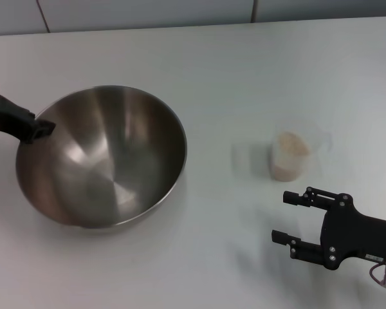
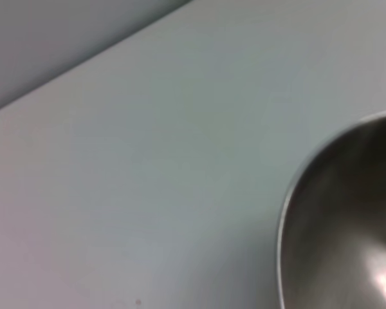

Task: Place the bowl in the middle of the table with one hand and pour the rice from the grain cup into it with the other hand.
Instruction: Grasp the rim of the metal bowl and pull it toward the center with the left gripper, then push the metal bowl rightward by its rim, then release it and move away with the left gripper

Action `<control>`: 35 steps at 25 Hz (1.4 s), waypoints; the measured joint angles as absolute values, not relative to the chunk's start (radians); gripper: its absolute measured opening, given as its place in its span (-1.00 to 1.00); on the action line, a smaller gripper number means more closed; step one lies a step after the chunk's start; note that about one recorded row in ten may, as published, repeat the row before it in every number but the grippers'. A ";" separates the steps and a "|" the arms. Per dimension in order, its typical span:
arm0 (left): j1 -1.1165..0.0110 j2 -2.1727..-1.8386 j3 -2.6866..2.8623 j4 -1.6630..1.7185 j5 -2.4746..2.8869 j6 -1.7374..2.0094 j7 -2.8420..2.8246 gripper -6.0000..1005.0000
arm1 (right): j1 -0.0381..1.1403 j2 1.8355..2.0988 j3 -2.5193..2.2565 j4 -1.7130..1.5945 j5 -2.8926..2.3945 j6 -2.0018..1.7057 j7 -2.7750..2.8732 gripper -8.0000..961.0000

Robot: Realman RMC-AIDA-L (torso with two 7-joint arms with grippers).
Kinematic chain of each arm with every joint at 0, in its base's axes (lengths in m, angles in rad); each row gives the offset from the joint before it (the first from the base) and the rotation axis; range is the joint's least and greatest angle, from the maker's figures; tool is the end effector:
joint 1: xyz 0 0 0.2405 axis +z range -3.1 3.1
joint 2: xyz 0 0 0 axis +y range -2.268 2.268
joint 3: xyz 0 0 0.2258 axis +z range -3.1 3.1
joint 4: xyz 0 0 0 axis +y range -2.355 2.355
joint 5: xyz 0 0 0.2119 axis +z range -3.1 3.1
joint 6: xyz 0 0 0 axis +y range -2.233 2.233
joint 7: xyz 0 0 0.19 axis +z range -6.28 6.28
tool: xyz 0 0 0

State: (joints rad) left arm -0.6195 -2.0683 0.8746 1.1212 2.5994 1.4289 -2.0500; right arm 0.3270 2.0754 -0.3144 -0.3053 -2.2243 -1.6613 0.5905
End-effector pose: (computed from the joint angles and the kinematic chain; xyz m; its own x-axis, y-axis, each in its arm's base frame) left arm -0.2461 0.3886 0.0303 0.8007 0.5990 -0.0062 0.5212 -0.7018 -0.4856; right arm 0.2854 0.2310 -0.0585 0.8275 -0.0701 -0.5570 -0.2957 -0.8978 -0.3263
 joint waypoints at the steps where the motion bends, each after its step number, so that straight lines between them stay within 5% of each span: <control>1: -0.619 -2.068 0.875 1.121 2.599 1.429 -2.050 -0.75 | 0.327 2.075 -0.314 -0.305 -2.224 -1.661 0.591 0.43; 15: -0.662 -2.062 0.855 1.127 2.594 1.463 -2.091 -0.87 | 0.325 2.075 -0.314 -0.301 -2.224 -1.661 0.591 0.43; 35: -0.913 -2.070 0.881 0.936 2.484 1.428 -2.092 -0.92 | 0.326 2.075 -0.315 -0.299 -2.224 -1.661 0.591 0.43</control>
